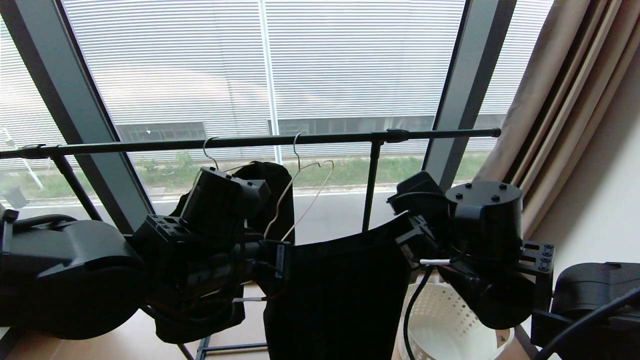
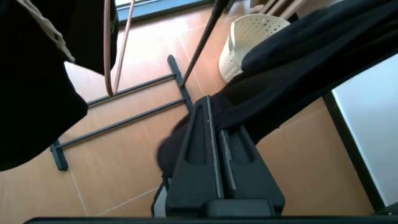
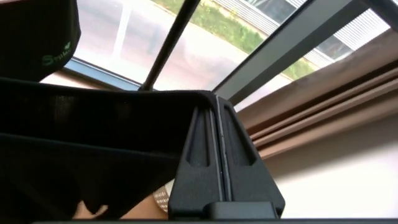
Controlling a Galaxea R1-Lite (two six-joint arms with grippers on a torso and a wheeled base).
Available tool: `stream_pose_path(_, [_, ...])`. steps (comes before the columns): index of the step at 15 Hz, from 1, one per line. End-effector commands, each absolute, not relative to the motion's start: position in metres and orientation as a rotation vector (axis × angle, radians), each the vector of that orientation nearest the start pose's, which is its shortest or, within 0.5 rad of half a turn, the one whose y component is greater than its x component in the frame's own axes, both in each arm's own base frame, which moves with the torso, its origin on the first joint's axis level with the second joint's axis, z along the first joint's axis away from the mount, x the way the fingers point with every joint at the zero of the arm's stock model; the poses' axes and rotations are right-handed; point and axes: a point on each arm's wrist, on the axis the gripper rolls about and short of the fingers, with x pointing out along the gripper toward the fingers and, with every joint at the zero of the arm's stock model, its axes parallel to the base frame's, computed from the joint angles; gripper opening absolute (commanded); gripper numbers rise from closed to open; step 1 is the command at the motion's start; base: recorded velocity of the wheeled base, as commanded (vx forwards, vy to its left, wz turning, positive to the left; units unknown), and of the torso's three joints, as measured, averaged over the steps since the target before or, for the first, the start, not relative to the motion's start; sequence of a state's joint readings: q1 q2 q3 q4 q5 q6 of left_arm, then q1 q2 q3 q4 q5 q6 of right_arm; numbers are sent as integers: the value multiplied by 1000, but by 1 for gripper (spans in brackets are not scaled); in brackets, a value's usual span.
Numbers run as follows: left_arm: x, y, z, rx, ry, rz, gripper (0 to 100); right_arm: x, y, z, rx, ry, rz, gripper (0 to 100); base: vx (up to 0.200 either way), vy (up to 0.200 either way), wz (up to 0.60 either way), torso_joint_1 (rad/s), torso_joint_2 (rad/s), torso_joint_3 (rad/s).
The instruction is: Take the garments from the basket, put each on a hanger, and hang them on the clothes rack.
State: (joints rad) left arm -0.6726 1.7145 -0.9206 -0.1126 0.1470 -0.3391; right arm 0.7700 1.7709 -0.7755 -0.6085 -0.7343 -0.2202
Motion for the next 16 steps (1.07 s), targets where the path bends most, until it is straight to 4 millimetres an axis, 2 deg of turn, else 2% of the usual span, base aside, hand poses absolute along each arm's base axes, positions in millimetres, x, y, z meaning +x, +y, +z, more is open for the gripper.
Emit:
stream_pose_path(1, [239, -186, 155, -39, 722, -386, 0, 228, 214, 141, -514, 296, 77, 0, 0, 0, 0, 0, 0, 0])
stream_pose_path(3, [243, -188, 154, -42, 719, -384, 0, 224, 214, 143, -515, 292, 86, 0, 0, 0, 0, 0, 0, 0])
stream_pose_path(5, [254, -187, 156, -56, 708, -373, 0, 214, 204, 145, -543, 314, 87, 0, 0, 0, 0, 0, 0, 0])
stream_pose_path(8, [271, -197, 173, -86, 659, -420, 0, 174, 195, 160, -594, 344, 174, 0, 0, 0, 0, 0, 0, 0])
stream_pose_path(12, [280, -216, 197, -61, 612, -467, 0, 128, 225, 157, -591, 391, 349, 0, 0, 0, 0, 0, 0, 0])
stream_pose_path(13, [280, -219, 204, -62, 604, -477, 0, 122, 239, 156, -569, 408, 376, 0, 0, 0, 0, 0, 0, 0])
stream_pose_path(14, [280, -219, 205, -62, 604, -477, 0, 122, 239, 155, -569, 411, 377, 0, 0, 0, 0, 0, 0, 0])
stream_pose_path(15, [278, -226, 214, -63, 591, -499, 0, 116, 265, 152, -504, 453, 394, 0, 0, 0, 0, 0, 0, 0])
stream_pose_path(16, [278, -227, 215, -63, 589, -501, 0, 115, 270, 151, -490, 463, 394, 0, 0, 0, 0, 0, 0, 0])
